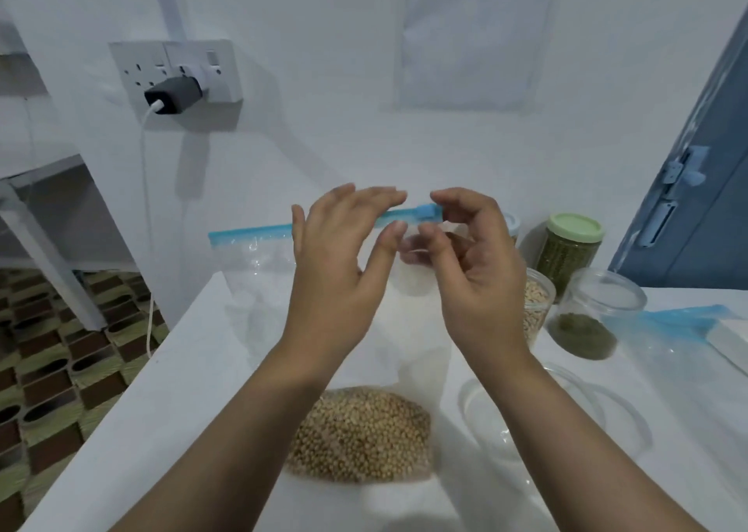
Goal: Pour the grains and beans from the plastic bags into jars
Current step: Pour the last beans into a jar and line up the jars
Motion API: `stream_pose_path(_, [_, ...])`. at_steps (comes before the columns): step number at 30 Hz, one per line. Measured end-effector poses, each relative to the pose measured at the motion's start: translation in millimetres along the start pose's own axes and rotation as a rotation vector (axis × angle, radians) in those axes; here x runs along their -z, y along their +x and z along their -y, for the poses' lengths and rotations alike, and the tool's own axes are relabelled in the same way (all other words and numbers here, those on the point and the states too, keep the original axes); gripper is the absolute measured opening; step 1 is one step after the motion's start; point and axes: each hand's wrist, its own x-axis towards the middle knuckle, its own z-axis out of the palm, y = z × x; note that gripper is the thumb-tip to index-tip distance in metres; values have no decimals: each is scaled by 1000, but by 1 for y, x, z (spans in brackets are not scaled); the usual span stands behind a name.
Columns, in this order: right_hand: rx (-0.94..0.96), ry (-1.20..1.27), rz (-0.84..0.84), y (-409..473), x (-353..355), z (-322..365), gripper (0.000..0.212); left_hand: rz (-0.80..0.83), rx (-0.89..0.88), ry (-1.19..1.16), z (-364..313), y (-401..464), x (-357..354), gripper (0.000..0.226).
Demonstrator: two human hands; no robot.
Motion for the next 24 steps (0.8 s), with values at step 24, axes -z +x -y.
stream_pose_path(24, [-185, -68, -294, -9, 28, -26, 20, -195, 162, 152, 131, -10, 39, 22])
